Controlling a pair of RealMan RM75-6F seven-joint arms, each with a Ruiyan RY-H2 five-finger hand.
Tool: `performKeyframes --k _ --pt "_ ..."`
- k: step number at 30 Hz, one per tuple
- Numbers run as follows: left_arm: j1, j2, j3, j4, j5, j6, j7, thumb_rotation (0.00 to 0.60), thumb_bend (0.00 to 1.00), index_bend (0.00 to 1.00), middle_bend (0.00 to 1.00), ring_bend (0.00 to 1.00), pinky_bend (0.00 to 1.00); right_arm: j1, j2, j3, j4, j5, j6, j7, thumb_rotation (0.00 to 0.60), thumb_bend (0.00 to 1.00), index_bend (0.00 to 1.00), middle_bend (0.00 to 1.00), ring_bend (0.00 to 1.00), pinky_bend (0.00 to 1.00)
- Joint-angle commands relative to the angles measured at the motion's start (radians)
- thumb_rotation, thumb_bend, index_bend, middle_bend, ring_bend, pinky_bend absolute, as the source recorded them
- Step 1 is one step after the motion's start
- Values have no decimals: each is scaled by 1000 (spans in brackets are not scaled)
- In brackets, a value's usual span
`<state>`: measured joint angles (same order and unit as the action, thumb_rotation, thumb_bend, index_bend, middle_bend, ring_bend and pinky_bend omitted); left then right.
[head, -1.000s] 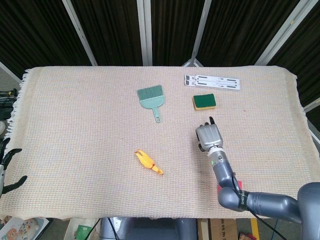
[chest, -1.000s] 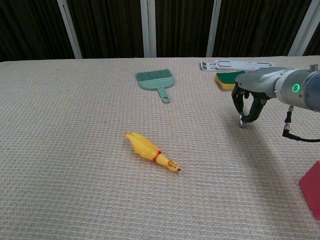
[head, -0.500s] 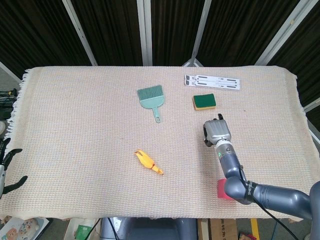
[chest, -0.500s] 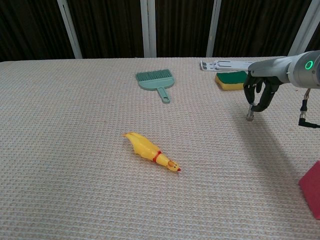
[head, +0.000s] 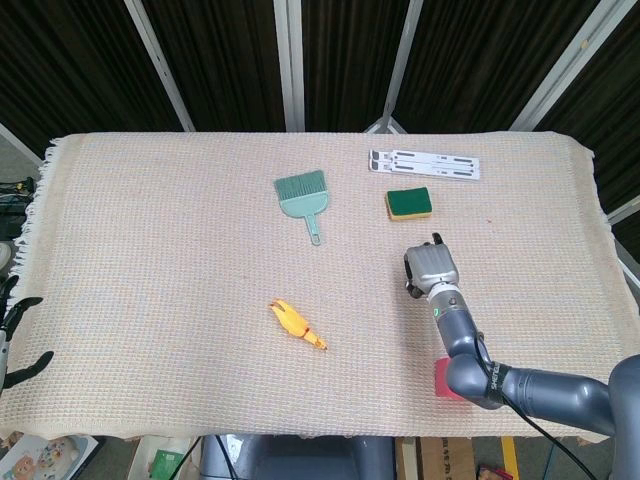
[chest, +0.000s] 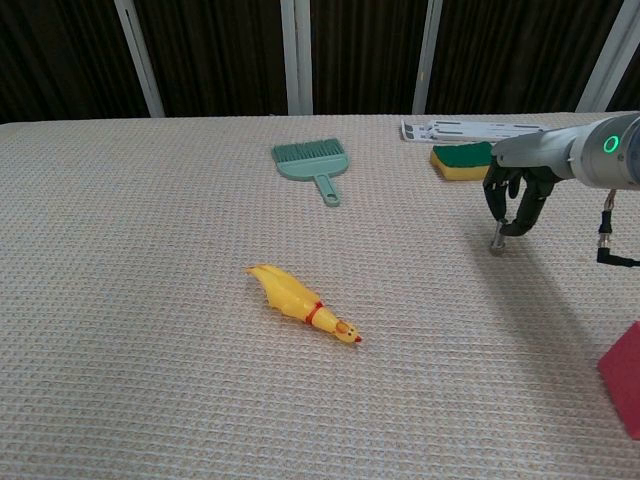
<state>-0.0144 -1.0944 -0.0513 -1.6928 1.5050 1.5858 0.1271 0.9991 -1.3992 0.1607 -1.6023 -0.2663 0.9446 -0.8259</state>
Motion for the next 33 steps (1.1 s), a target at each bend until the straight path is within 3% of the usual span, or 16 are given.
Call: performKeyframes --k 1,8,20,29,33 --pt "-1 -1 0 0 0 -1 1 600 264 261 17 0 0 5 1 -6 1 1 0 1 600 395 644 374 251 66" --pt "0 -2 0 0 1 0 3 600 264 261 15 0 0 20 10 -25 -6 15 21 -14 600 394 542 373 242 66" --pt "0 -3 0 -2 -1 -2 9 600 264 261 13 0 0 44 27 -50 -21 66 21 -39 600 390 453 340 209 48" --pt "-2 -3 -1 -1 -3 -5 7 600 264 261 12 0 0 86 107 -63 -117 131 59 -108 600 194 172 241 91 1" --pt "0 -2 -1 -1 -1 -1 3 600 264 261 12 0 0 114 175 -56 -211 191 147 -156 600 170 144 225 82 0"
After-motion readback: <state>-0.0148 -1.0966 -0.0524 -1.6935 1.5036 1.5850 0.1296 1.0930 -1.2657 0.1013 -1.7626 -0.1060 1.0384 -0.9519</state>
